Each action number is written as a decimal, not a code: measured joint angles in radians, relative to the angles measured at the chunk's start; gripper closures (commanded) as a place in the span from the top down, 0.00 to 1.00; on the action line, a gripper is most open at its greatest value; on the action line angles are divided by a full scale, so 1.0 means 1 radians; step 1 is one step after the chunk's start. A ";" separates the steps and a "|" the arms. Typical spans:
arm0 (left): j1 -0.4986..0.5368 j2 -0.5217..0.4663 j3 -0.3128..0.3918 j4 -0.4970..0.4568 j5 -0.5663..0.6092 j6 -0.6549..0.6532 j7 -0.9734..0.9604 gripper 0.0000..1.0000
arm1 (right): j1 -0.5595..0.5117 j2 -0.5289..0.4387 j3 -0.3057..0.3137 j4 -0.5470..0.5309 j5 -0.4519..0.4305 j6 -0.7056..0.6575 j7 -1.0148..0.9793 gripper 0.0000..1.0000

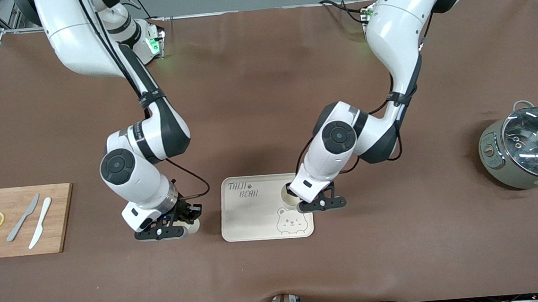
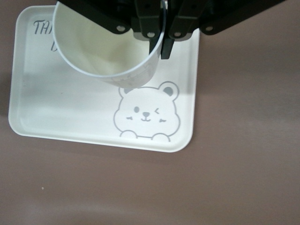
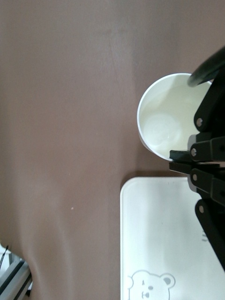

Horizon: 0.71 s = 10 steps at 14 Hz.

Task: Place white IKEA cup upright on tray with both arms
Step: 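Lower both cups upright onto the tray side by side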

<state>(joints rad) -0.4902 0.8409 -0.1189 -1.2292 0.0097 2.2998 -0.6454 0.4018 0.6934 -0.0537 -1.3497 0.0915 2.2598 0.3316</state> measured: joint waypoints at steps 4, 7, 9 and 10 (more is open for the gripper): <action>-0.038 0.073 0.009 0.018 0.000 0.077 -0.031 0.00 | 0.025 0.000 0.000 0.004 0.000 0.000 0.034 0.00; -0.051 0.099 0.011 0.020 0.000 0.075 -0.032 0.00 | 0.046 0.007 0.000 0.004 0.000 0.006 0.065 0.00; -0.057 0.105 0.018 0.020 0.000 0.054 -0.032 0.00 | 0.073 0.021 0.000 0.004 0.000 0.025 0.084 0.00; -0.058 0.105 0.023 0.020 0.000 0.041 -0.032 0.00 | 0.086 0.029 0.000 0.004 0.000 0.030 0.096 0.00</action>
<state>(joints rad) -0.5479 0.9457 -0.0960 -1.2089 0.0098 2.3403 -0.6772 0.4882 0.7228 -0.0537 -1.3456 0.0915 2.2894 0.4273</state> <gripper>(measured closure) 0.965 0.965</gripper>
